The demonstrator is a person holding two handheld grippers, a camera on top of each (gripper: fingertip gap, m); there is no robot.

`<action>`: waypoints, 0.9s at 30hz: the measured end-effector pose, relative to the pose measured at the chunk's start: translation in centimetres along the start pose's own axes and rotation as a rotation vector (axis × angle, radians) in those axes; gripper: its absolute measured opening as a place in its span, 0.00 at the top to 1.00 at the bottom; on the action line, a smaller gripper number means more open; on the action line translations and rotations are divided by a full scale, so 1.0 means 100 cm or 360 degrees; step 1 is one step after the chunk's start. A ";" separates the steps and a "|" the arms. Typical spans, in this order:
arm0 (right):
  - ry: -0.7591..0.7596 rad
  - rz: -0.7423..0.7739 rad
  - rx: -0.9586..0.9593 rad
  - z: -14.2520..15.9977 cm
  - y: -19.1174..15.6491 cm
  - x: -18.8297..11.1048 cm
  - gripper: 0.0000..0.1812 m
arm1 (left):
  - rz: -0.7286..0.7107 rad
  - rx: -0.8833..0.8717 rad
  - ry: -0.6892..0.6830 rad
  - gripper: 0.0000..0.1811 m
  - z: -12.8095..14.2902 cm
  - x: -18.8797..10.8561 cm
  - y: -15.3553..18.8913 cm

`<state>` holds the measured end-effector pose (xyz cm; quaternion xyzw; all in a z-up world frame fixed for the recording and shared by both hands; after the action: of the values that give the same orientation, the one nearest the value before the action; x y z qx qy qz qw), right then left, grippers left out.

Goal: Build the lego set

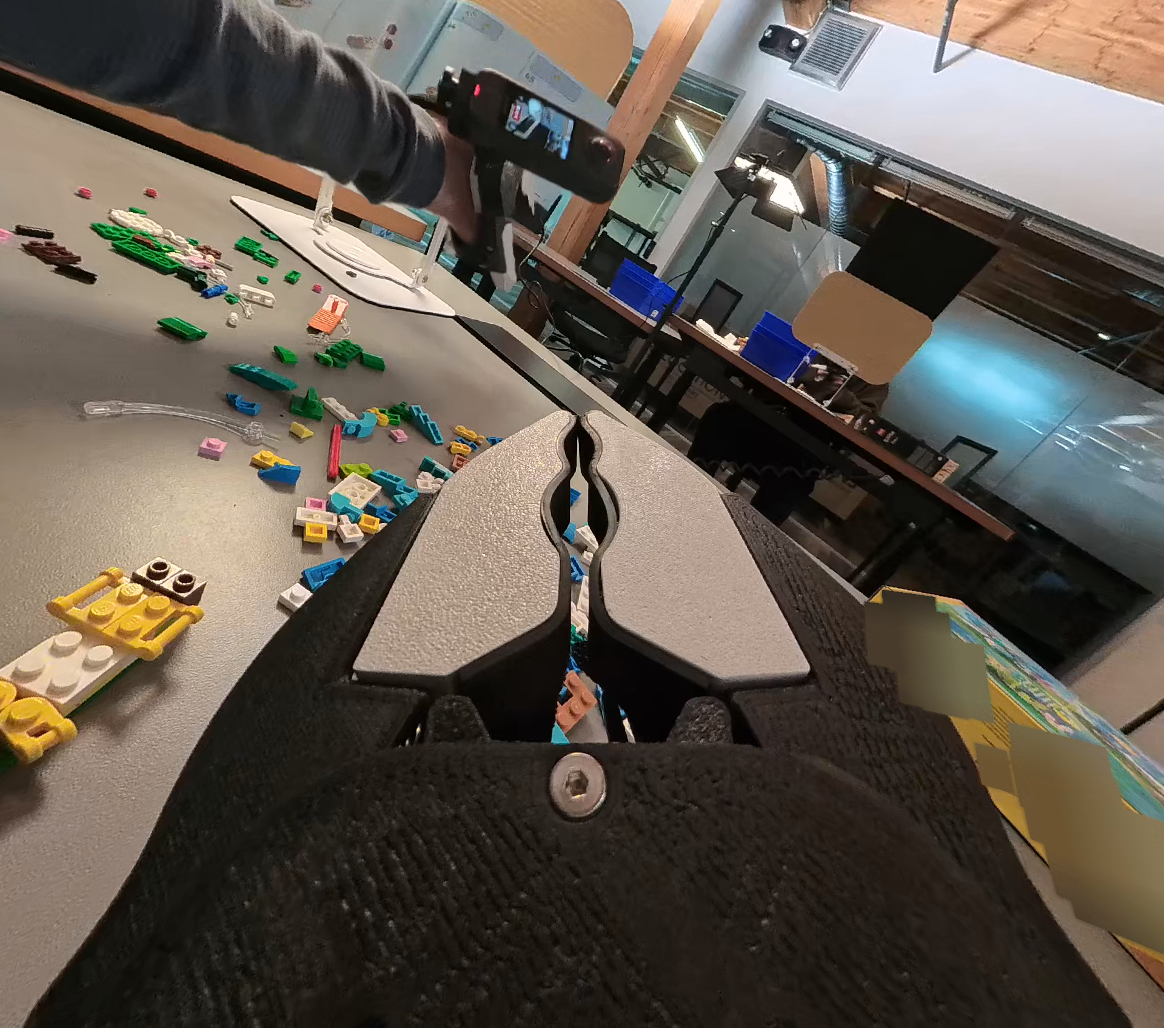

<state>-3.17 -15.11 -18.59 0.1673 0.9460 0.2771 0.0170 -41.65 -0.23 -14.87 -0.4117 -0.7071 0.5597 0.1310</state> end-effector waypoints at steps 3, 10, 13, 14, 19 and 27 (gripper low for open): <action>0.0002 -0.0004 -0.0004 0.000 0.000 0.000 1.00 | -0.0105 -0.0044 0.0157 0.65 0.002 -0.007 -0.001; 0.0001 -0.0015 -0.0006 0.000 -0.001 0.001 1.00 | -0.0630 -0.0118 0.0518 0.70 0.019 -0.024 -0.048; -0.0001 -0.0023 -0.0012 0.000 -0.002 0.001 1.00 | -0.0787 0.0257 0.0536 0.69 0.023 -0.019 -0.052; -0.0001 -0.0025 -0.0013 0.000 -0.002 0.001 1.00 | -0.0842 0.0411 0.0530 0.68 0.024 -0.016 -0.051; -0.0001 -0.0040 -0.0020 -0.001 -0.003 0.002 1.00 | -0.0760 0.0357 0.0551 0.69 0.025 -0.005 -0.053; 0.0013 -0.0074 -0.0007 -0.001 -0.005 0.004 1.00 | -0.0811 0.0554 0.0522 0.75 0.013 0.009 -0.057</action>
<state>-3.73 -15.38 -18.76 0.1442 0.9490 0.2796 0.0200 -45.56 -0.67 -10.40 -0.2778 -0.6507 0.5477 0.4465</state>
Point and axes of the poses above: each gripper's, where its closed fingertips meet, x out along the fingers, z out of its underside, y = z × x across the jaws, the point moved 7 cm from there along -x, back along the fingers, and after that the axes turned 12 degrees about -z, right-handed, at the moved point
